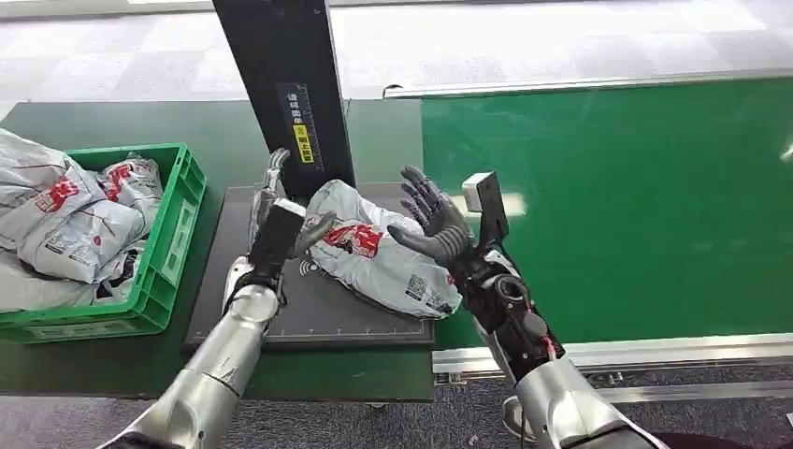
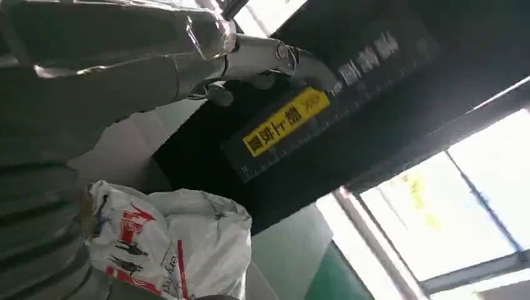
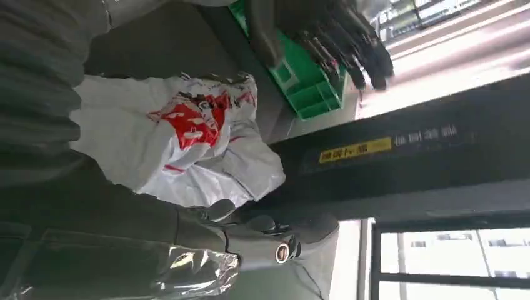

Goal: Moved the parcel from conveyor to table for the left to box.

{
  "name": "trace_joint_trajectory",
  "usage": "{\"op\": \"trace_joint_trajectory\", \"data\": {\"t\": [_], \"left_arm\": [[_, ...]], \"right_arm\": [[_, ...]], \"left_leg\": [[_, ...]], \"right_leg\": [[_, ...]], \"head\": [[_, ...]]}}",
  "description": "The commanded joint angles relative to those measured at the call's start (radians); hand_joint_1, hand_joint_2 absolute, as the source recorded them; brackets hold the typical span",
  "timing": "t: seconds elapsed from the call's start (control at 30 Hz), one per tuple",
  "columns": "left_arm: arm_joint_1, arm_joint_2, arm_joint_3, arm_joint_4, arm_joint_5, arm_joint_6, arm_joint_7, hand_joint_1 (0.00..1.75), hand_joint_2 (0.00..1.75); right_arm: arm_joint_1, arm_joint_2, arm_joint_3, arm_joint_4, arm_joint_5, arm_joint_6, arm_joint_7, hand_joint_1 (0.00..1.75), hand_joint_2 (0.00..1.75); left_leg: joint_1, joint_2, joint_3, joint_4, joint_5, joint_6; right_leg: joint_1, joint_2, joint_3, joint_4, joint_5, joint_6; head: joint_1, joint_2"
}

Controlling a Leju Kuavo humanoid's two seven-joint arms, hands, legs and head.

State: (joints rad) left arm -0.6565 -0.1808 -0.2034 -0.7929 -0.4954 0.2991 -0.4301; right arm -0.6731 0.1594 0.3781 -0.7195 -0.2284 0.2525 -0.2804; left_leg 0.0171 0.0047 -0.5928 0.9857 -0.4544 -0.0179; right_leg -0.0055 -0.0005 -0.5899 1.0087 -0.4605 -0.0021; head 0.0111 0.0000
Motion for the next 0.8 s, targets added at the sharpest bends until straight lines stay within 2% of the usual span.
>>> {"op": "trace_joint_trajectory", "data": {"t": [0.03, 0.07, 0.13, 0.17, 0.23, 0.33, 0.4, 0.67, 0.7, 0.73, 0.77, 0.8], "left_arm": [[-0.274, 0.008, -0.334, 0.503, -0.367, -0.285, 0.350, 0.00, 1.75], [-0.263, 0.008, -0.331, 0.496, -0.375, -0.295, 0.355, 0.00, 1.75], [-0.252, 0.011, -0.333, 0.526, -0.410, -0.366, 0.449, 0.00, 1.75], [-0.204, 0.050, -0.391, 0.532, -0.497, -0.486, 0.608, 0.00, 1.75], [-0.175, 0.058, -0.395, 0.549, -0.517, -0.464, 0.576, 0.00, 1.75], [-0.181, 0.048, -0.395, 0.549, -0.527, -0.467, 0.583, 0.00, 1.75], [-0.186, 0.041, -0.388, 0.548, -0.532, -0.481, 0.599, 0.00, 1.75], [-0.169, 0.047, -0.368, 0.547, -0.545, -0.485, 0.600, 0.00, 1.75], [-0.163, 0.047, -0.358, 0.540, -0.543, -0.473, 0.588, 0.07, 1.75], [-0.158, 0.049, -0.354, 0.535, -0.541, -0.459, 0.577, 1.31, 1.75], [-0.156, 0.047, -0.342, 0.531, -0.541, -0.427, 0.565, 1.69, 1.75], [-0.155, 0.048, -0.344, 0.529, -0.551, -0.403, 0.549, 1.75, 1.75]], "right_arm": [[0.027, -0.029, 0.075, -0.113, 0.050, -0.013, -0.001, 0.00, 1.75], [0.036, -0.029, 0.069, -0.122, 0.059, -0.010, -0.001, 0.00, 1.75], [0.066, -0.029, 0.046, -0.159, 0.081, -0.018, 0.001, 0.00, 1.75], [0.084, -0.028, 0.025, -0.203, 0.106, -0.047, 0.002, 0.00, 1.75], [0.072, -0.036, 0.019, -0.213, 0.115, -0.047, 0.022, 0.00, 1.75], [0.054, -0.041, 0.014, -0.190, 0.111, -0.040, 0.023, 0.00, 1.75], [0.048, -0.038, 0.009, -0.168, 0.108, -0.040, 0.007, 0.00, 1.75], [0.061, -0.034, 0.008, -0.201, 0.115, -0.050, 0.005, 0.00, 1.75], [0.055, -0.033, 0.010, -0.191, 0.115, -0.043, 0.006, 0.00, 1.75], [0.055, -0.034, 0.011, -0.186, 0.115, -0.041, 0.005, 0.00, 1.75], [0.060, -0.036, 0.011, -0.183, 0.116, -0.038, 0.000, 0.00, 1.75], [0.065, -0.040, 0.012, -0.188, 0.117, -0.034, -0.005, 0.00, 1.75]], "left_leg": [[-0.001, -0.005, 0.002, 0.000, 0.001, 0.002], [0.000, -0.002, 0.002, 0.000, 0.000, 0.001], [-0.001, -0.002, 0.003, -0.001, 0.000, 0.001], [-0.001, -0.001, 0.005, -0.003, 0.000, 0.001], [-0.001, 0.002, 0.008, -0.004, -0.001, 0.001], [-0.002, 0.002, 0.007, -0.003, -0.001, 0.001], [-0.002, 0.007, 0.011, -0.006, -0.001, 0.001], [-0.002, 0.007, 0.020, -0.004, -0.003, 0.002], [-0.001, 0.008, 0.021, -0.006, -0.002, 0.002], [-0.002, 0.008, 0.023, -0.005, -0.003, 0.002], [-0.001, 0.007, 0.025, -0.003, -0.004, 0.001], [-0.002, 0.008, 0.025, -0.005, -0.003, 0.002]], "right_leg": [[0.000, -0.004, 0.003, -0.001, 0.000, 0.001], [0.000, -0.003, 0.003, -0.001, 0.000, 0.000], [-0.001, -0.003, 0.004, -0.002, -0.001, 0.000], [-0.001, -0.002, 0.006, -0.003, -0.001, 0.000], [-0.001, 0.002, 0.006, -0.003, -0.001, 0.000], [-0.002, 0.002, 0.006, -0.002, 0.000, 0.001], [-0.002, 0.007, 0.009, -0.004, 0.002, 0.001], [-0.002, 0.006, 0.020, -0.002, 0.000, 0.000], [-0.001, 0.007, 0.019, -0.004, 0.002, 0.000], [-0.002, 0.007, 0.022, -0.002, 0.000, 0.000], [-0.001, 0.006, 0.023, -0.001, -0.001, 0.000], [-0.002, 0.007, 0.023, -0.003, 0.001, 0.000]], "head": [[0.000, 0.000], [0.000, 0.000], [0.000, 0.000], [0.000, 0.000], [0.000, 0.000], [0.000, 0.000], [0.000, 0.000], [0.000, 0.000], [0.000, 0.000], [0.000, 0.000], [0.000, 0.000], [-0.001, 0.000]]}}
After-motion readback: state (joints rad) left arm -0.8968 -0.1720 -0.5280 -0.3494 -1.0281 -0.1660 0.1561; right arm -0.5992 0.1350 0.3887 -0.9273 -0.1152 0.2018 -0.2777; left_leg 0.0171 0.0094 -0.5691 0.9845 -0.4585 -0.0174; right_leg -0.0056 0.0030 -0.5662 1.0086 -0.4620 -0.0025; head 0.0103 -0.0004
